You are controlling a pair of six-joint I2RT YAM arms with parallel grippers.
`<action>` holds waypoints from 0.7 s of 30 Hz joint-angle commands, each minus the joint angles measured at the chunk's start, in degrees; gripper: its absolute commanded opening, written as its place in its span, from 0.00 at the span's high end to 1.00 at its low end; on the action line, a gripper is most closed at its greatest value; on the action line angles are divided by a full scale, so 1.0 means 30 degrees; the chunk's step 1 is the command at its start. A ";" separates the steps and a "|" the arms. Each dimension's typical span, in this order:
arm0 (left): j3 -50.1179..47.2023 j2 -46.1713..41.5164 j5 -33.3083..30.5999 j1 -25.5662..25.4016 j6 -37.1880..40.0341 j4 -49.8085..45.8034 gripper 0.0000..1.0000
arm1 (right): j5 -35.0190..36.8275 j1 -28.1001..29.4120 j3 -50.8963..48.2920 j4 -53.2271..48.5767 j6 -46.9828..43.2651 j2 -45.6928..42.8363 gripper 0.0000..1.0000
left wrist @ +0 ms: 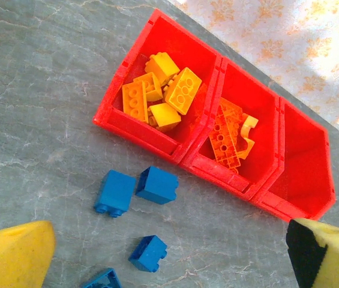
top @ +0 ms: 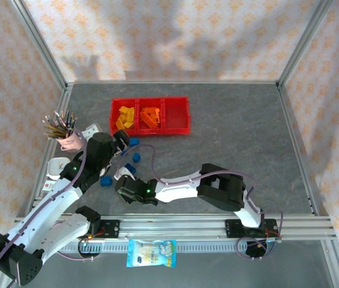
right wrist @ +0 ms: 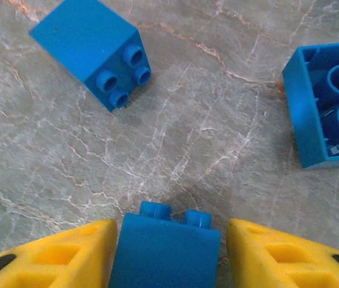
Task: Sort the legos into containers by color
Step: Pick up the lego from the bottom-left of the table.
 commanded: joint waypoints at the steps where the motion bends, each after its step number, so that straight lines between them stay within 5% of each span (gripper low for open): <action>1: 0.0041 -0.0108 -0.0281 0.0188 -0.0107 -0.0364 0.00 | 0.0845 0.0116 0.0591 -0.0940 -0.0223 0.0349 0.57; 8: 0.0127 0.0066 0.0285 0.0188 0.0005 -0.0105 0.00 | 0.1635 0.0117 -0.0189 -0.0921 0.0054 -0.1009 0.78; 14: 0.0609 0.0340 0.1159 0.0189 0.0744 0.0531 0.00 | 0.3202 -0.0264 -0.1513 -0.1450 0.0374 -0.4012 0.78; 21: 0.1530 0.1554 0.2060 0.0188 0.1846 0.1397 0.01 | 0.2968 -0.3559 -0.3281 -0.2498 0.1389 -0.7782 0.79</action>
